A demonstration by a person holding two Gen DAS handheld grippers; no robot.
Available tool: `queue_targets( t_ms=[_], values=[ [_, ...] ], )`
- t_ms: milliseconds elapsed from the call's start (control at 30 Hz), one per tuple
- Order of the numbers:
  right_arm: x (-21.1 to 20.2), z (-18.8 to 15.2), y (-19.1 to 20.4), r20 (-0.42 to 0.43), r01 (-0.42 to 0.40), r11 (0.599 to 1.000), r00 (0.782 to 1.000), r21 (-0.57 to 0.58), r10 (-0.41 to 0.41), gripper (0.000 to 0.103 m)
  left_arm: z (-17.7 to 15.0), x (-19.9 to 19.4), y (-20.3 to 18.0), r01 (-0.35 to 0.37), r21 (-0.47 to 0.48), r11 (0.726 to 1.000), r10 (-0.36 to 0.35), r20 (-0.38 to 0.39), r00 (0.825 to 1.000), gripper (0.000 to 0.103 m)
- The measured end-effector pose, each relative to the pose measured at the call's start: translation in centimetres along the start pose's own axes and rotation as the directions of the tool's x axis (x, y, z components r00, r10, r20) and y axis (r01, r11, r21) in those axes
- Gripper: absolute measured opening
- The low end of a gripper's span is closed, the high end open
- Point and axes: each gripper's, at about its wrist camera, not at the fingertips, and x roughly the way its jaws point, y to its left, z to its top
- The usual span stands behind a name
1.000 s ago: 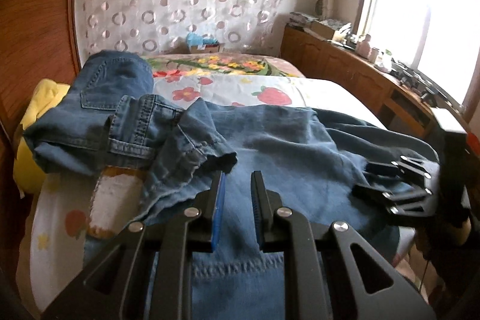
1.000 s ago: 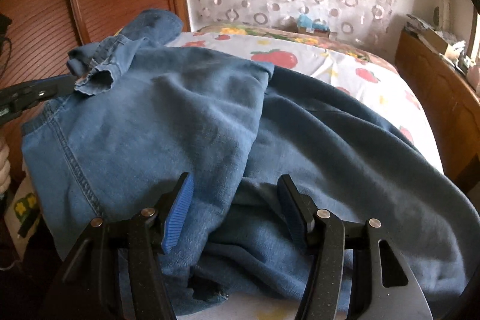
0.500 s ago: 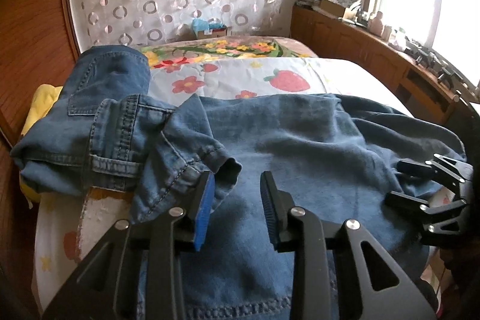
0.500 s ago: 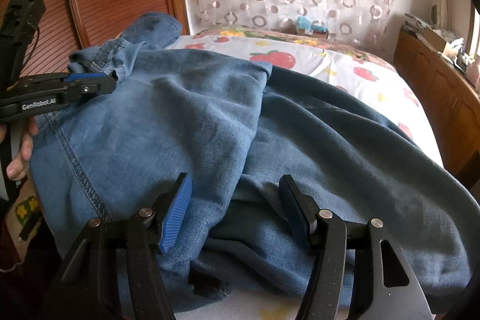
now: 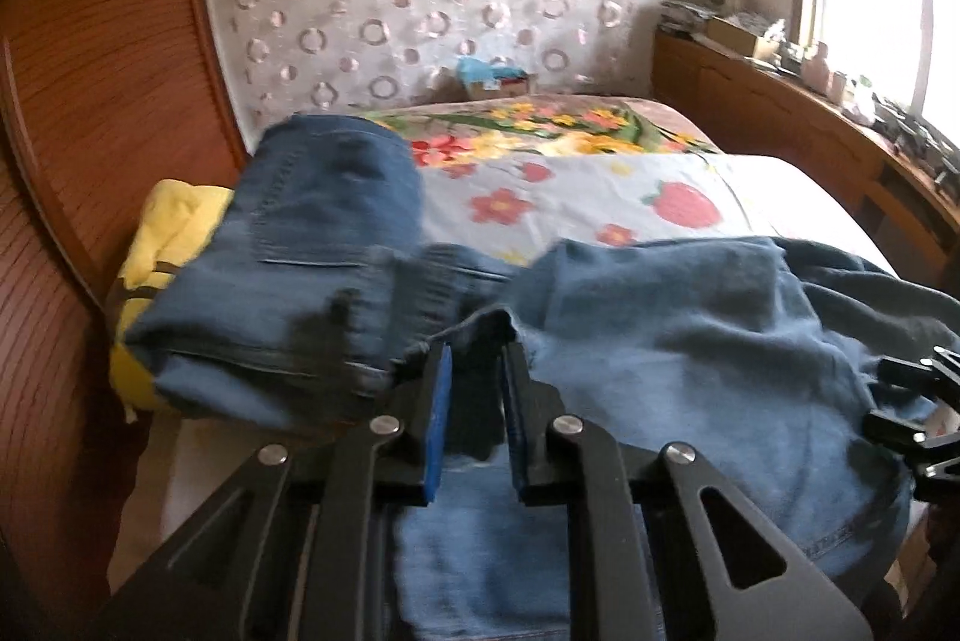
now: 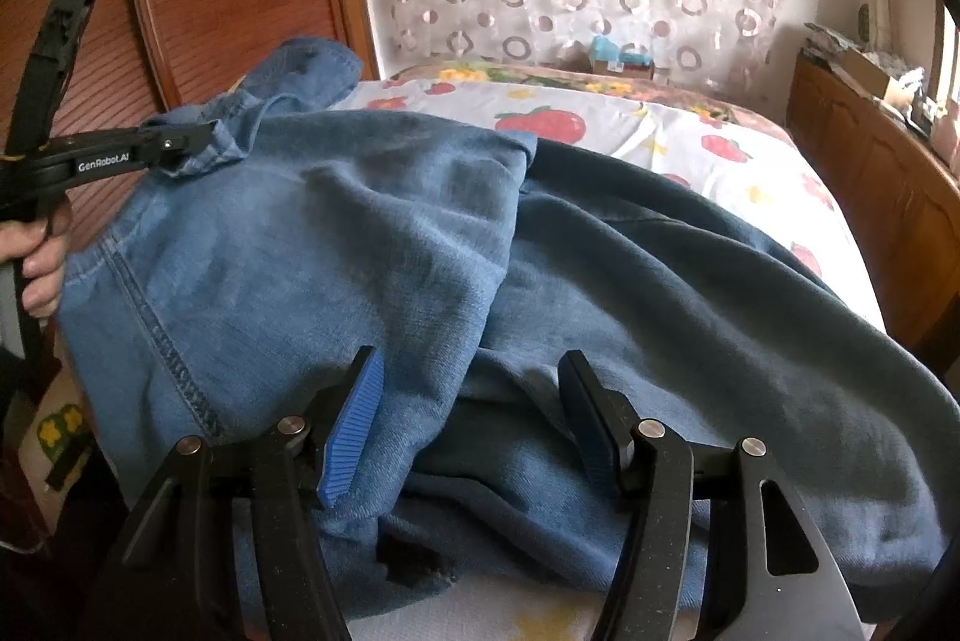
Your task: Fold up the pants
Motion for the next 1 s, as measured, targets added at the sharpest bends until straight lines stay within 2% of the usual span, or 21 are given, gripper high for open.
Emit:
queue_targets(
  t_ms=[167,233,400,533,800,933,1000],
  values=[
    [-1.3,0.7,-0.7,0.029,-0.002,1.0,1.0,0.027,0.002,0.062,0.3,-0.6,2.0,-0.023,-0.027,0.999,0.023,0.017,1.0,0.015],
    [-2.0,0.7,-1.1,0.043,0.003,1.0,0.999,0.031,-0.004,0.062,0.2,-0.9,2.4,-0.004,-0.04,0.999,0.005,0.02,1.0,0.016],
    [-4.4,0.9,-3.2,0.08,0.043,0.998,0.996,0.041,-0.046,0.062,0.0,-2.0,2.4,0.068,-0.057,0.996,-0.066,0.039,0.997,0.024],
    [-6.9,0.4,-6.8,0.092,0.109,0.99,0.989,0.086,-0.117,0.062,-0.4,-3.6,1.5,0.134,-0.05,0.99,-0.13,0.073,0.989,0.032],
    [-10.8,-0.9,-13.9,0.077,0.227,0.959,0.967,0.167,-0.242,0.062,-1.5,-5.9,-1.5,0.216,0.005,0.976,-0.216,0.1,0.971,0.034],
    [-11.9,-1.0,-16.3,0.078,0.256,0.948,0.958,0.191,-0.274,0.062,-2.4,-5.9,-3.3,0.27,0.023,0.963,-0.271,0.08,0.959,0.034],
    [-11.5,-0.9,-17.5,0.058,0.278,0.94,0.954,0.2,-0.294,0.058,-2.8,-5.7,-4.2,0.284,0.042,0.958,-0.286,0.067,0.956,0.034]
  ],
)
